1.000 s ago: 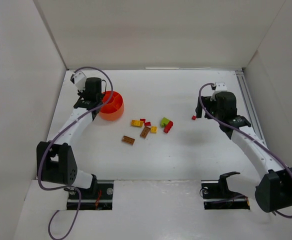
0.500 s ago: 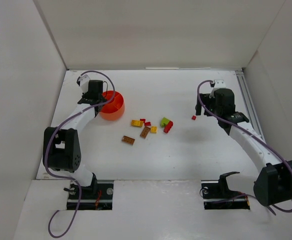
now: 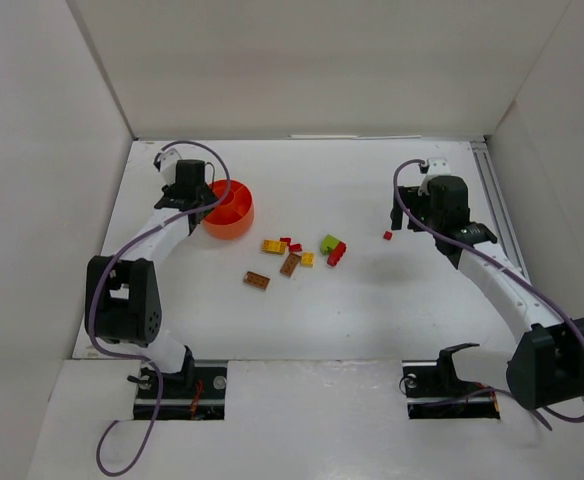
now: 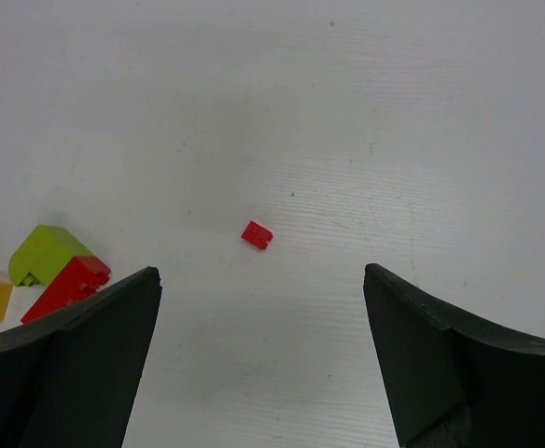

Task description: Sort the legos into containers by color

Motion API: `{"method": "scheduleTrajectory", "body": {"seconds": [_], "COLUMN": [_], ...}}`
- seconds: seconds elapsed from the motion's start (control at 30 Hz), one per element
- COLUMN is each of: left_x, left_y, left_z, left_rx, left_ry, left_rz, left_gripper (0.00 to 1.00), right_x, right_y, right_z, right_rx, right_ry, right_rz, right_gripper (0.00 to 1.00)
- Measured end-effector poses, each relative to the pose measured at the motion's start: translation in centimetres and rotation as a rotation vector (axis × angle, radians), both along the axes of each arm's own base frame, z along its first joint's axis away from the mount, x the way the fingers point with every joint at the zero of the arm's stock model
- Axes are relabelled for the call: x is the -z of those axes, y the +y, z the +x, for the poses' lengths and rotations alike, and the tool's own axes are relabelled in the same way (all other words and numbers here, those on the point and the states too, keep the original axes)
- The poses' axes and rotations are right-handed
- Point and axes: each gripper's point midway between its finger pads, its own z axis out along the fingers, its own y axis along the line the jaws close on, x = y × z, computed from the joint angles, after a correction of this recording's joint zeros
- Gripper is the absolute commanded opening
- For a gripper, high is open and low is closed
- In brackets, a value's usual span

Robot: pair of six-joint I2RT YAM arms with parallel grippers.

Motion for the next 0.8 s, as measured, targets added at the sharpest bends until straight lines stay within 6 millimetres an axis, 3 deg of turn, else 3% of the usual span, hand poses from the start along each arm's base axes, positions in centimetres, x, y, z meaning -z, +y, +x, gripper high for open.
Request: {"method": "scheduleTrajectory", "body": {"seconds": [0.13, 0.23, 0.33, 0.4, 0.57, 0.63, 0.7, 0.8], "left_x": [-1.3, -3.0, -5.4, -6.7, -11.0, -11.8, -11.4, -9.3], "left_y": [-0.2, -0.3, -0.5, -0.6, -1.9, -2.9, -3.6, -3.8], "left_z": [-0.4, -0.7, -1.1, -1.5, -3.1, -3.7, -4.5, -6.1], "left_rx": [0.013, 0.022, 0.038, 0.047, 0.113, 0.151, 0.182, 0.177], "left_ry": [-0.025, -0.064, -0.117, -0.148, -0.256, -0.279, -0.276, -0.230], "left_rz": [-0.012, -0.019, -0.031, -0.036, -0.068, -0.088, -0.111, -0.146], "left_gripper": [0.49, 0.67, 1.00, 1.00, 1.00, 1.00, 1.00, 1.00], "right_x": [0.0, 0.0, -0.2, -0.2, 0.7, 1.3, 2.0, 3.1], "right_y": [0.1, 0.4, 1.1, 2.4, 8.5, 11.4, 14.4, 18.8], "right_z": [0.0, 0.0, 0.0, 0.0, -0.5, -0.4, -0.5, -0.4], "right_rx": [-0.005, -0.023, -0.055, -0.103, -0.316, -0.417, -0.514, -0.656], "right_ry": [0.000, 0.000, -0.012, -0.019, -0.003, 0.007, 0.017, 0.006], "right_rz": [0.002, 0.008, 0.003, -0.012, -0.074, -0.102, -0.134, -0.188], "right_gripper": [0.94, 0.94, 0.97, 0.97, 0.97, 0.90, 0.90, 0.90]}}
